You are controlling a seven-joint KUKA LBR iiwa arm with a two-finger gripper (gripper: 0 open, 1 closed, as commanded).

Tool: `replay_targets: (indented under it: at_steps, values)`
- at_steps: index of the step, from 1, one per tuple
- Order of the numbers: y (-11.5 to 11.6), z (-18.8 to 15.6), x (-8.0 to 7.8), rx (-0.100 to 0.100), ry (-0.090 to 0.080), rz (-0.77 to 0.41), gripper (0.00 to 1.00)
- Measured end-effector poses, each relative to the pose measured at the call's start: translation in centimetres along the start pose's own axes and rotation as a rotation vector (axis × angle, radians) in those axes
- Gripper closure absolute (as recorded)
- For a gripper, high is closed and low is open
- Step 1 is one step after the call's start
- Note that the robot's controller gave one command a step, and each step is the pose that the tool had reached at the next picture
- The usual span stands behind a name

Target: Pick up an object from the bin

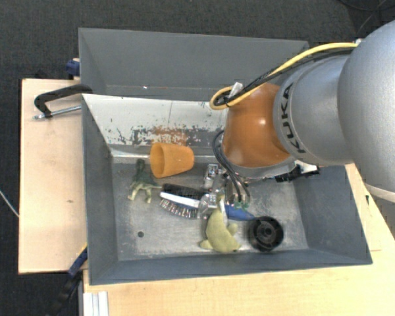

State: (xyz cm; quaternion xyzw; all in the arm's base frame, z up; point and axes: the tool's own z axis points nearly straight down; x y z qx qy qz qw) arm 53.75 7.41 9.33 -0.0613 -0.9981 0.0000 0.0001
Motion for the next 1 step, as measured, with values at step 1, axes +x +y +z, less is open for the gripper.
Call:
replay_targets:
  at_steps: [1]
  values:
    - [0.51, -13.78, 1.19, -0.003, -0.011, -0.082, 1.00]
